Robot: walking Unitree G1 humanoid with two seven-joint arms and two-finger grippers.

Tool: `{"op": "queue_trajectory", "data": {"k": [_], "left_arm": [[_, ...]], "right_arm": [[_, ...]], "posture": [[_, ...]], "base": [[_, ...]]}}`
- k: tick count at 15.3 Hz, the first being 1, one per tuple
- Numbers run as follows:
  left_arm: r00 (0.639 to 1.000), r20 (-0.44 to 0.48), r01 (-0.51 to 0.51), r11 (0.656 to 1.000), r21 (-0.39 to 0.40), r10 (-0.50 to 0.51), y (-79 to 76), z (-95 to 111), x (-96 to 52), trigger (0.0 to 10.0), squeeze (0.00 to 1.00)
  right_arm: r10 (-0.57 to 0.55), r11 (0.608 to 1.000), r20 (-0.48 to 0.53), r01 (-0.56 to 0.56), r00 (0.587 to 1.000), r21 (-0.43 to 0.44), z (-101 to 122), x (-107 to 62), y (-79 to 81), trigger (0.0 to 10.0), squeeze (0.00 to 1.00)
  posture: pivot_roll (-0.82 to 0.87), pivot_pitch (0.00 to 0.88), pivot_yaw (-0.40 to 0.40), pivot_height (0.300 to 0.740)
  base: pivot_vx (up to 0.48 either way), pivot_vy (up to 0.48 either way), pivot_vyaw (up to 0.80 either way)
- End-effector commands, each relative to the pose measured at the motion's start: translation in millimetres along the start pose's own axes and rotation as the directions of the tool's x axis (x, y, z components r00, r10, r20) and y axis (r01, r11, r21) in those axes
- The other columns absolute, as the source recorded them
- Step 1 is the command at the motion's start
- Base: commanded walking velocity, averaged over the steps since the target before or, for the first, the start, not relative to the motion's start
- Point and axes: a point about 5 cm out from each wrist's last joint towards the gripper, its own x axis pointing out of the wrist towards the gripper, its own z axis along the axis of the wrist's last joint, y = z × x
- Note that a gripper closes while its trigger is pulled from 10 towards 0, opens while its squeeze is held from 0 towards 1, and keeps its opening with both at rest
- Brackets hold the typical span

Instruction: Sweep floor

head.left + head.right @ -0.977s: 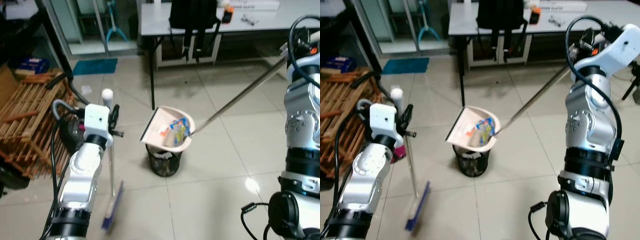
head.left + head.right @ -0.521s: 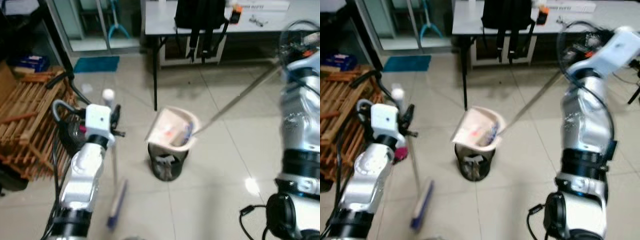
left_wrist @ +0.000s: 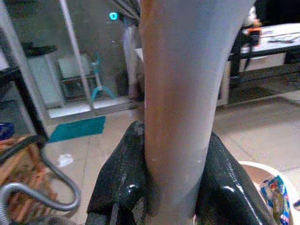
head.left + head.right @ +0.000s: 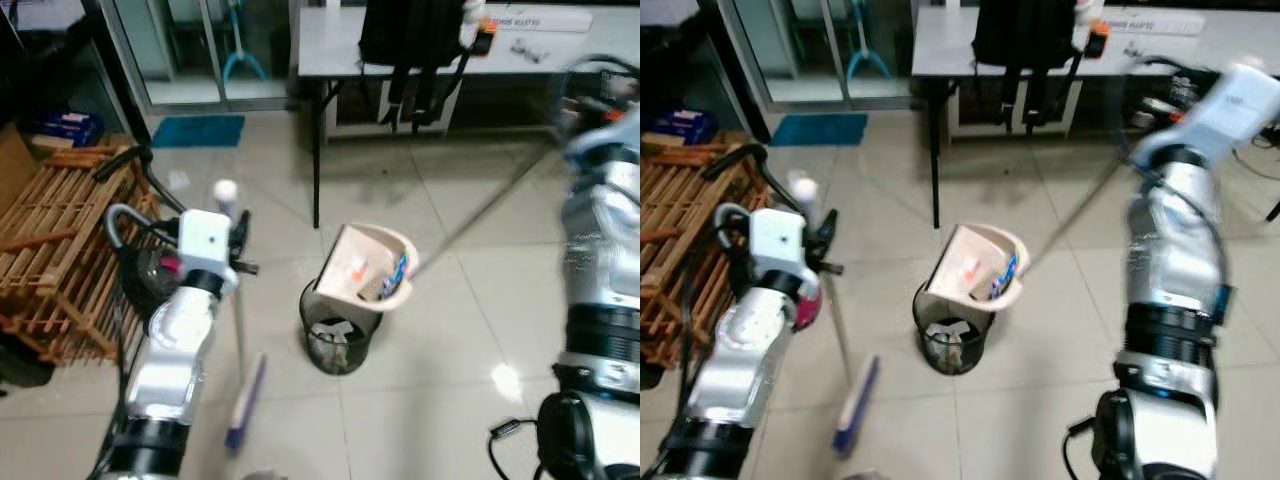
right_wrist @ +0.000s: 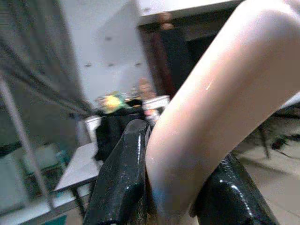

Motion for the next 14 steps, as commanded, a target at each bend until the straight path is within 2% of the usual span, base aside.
{"op": "queue_trajectory", "data": {"k": [1, 8, 10, 11, 12, 14], "left_arm": [[1.000, 0.026, 0.000, 1.000, 0.010, 0.000, -1.2, 7, 1.8, 10.0, 0.00], [1.000, 0.016, 0.021, 1.000, 0.011, -0.022, -3.0, 6, 0.8, 10.0, 0.00], [1.000, 0.011, 0.019, 1.000, 0.013, -0.019, -2.9, 6, 0.6, 10.0, 0.00], [1.000, 0.013, 0.024, 1.000, 0.018, -0.024, -3.2, 6, 0.4, 10.0, 0.00], [1.000, 0.014, 0.025, 1.000, 0.019, -0.025, -3.2, 6, 0.3, 10.0, 0.00], [0.999, 0.015, 0.028, 0.999, 0.027, -0.029, -3.5, 6, -0.2, 10.0, 0.00]], "right_arm": [[0.010, 1.000, 0.089, -0.009, 0.996, -0.007, 18, 3.0, 0.1, 10.0, 0.00], [0.196, 0.975, 0.156, -0.176, 0.968, -0.135, 9, -10.2, 28.9, 10.0, 0.00], [0.276, 0.950, 0.152, -0.245, 0.949, -0.195, 4, -16.4, 37.7, 10.0, 0.00], [0.334, 0.924, 0.148, -0.293, 0.931, -0.244, 2, -20.1, 43.8, 10.0, 0.00], [0.346, 0.918, 0.146, -0.303, 0.927, -0.255, 2, -20.8, 45.1, 10.0, 0.00], [0.444, 0.865, 0.143, -0.382, 0.885, -0.325, -2, -29.3, 57.1, 10.0, 0.00]], "posture": [[-0.04, 0.000, 0.029, 0.740], [-0.03, 0.000, 0.023, 0.740], [-0.03, 0.000, 0.022, 0.740], [-0.03, 0.000, 0.021, 0.740], [-0.03, 0.000, 0.021, 0.740], [-0.03, 0.000, 0.021, 0.740]], "base": [[0.000, 0.000, 0.00], [0.000, 0.000, 0.00], [0.000, 0.000, 0.00], [0.000, 0.000, 0.00], [0.000, 0.000, 0.00], [0.000, 0.000, 0.00]]}}
